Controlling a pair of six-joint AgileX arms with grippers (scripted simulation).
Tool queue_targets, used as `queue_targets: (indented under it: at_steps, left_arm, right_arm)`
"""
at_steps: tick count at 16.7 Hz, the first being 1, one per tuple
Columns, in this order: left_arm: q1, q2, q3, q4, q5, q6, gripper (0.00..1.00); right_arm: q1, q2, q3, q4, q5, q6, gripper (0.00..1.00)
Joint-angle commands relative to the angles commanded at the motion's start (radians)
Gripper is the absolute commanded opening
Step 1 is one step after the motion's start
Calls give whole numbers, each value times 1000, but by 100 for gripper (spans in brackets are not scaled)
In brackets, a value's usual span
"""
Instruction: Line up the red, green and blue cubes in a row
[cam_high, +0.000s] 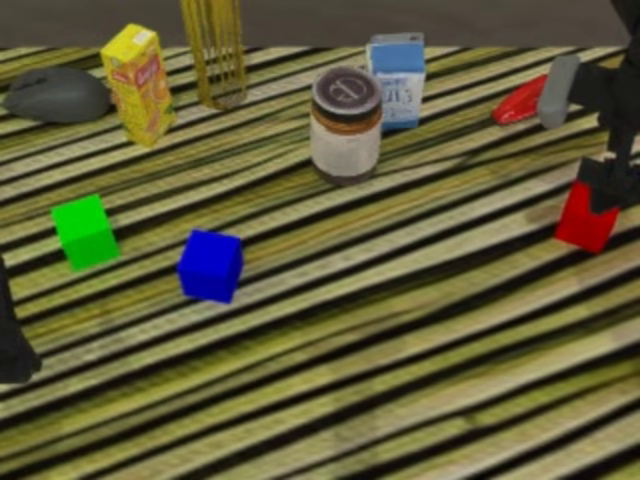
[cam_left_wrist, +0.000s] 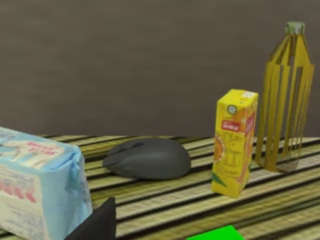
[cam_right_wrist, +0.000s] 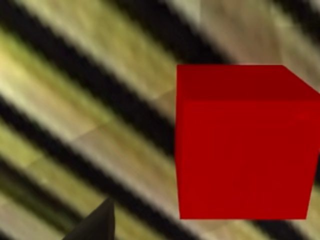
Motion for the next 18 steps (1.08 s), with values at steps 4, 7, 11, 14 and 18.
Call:
queue_targets:
  at_steps: [4, 7, 11, 14, 18]
  left_arm:
    - [0, 0, 0, 0, 0, 0, 100]
    - [0, 0, 0, 0, 0, 0, 100]
    - [0, 0, 0, 0, 0, 0, 100]
    - [0, 0, 0, 0, 0, 0, 100]
    - [0, 0, 0, 0, 0, 0, 100]
  right_arm:
    - [-6, -2, -3, 2, 0, 1, 100]
    - [-2, 10, -36, 42, 0, -1, 100]
    - [0, 57, -143, 209, 1, 2, 100]
    - [1, 86, -203, 292, 1, 2, 100]
    - [1, 89, -209, 298, 1, 2, 100]
